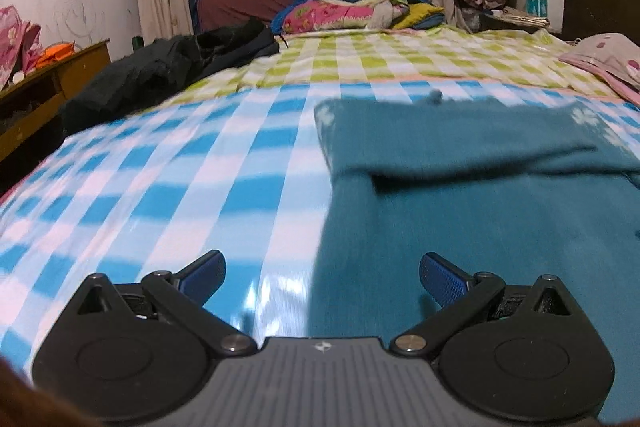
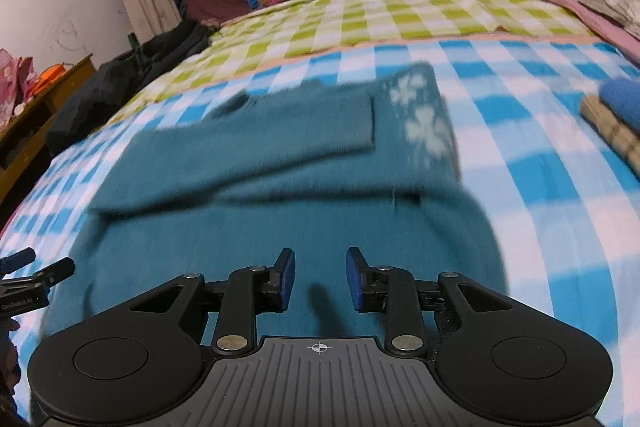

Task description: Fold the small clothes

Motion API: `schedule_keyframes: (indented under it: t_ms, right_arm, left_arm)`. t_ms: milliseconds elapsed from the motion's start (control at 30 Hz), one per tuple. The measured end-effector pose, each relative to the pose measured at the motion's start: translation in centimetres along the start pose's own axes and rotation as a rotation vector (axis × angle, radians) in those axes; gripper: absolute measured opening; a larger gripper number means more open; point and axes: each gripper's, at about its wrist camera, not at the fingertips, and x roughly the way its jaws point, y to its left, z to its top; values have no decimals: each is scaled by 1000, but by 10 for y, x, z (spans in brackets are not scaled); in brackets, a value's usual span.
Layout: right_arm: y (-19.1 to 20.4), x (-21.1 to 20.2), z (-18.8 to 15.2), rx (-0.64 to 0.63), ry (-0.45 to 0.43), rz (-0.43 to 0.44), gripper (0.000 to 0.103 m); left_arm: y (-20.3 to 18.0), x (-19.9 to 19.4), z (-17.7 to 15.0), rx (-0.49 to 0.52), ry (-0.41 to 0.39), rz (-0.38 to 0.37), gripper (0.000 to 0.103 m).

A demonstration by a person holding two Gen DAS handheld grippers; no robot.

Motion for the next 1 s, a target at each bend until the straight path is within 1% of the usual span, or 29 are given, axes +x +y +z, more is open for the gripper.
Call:
schedule_keyframes:
  t_ms: [100,300,367,533,700,1000]
  right_arm:
    - [-2,-17,-21,6,14,3,28]
    - [-6,-53,-57,-3,10,-27,30]
    - [-7,-64,-67,-8,6,-35,34]
    - [-10,-88,-93,-34,4,-72,34]
    - [-17,-101,-107,-13,3,-80,35]
    - [-22,-108,-125,-3,-8,-101,35]
  left_arm:
    - [0,-17,-18,-4,18,-11,103]
    - [-1,-51,-48,-7,26,-23,103]
    - [-1,-59,-56,-9,32,-28,103]
    - [-6,-70,-73,7,52,-35,103]
    - [-11,-78,-84,5,54,-42,103]
    - [-14,-85,-96,2,56,-38,103]
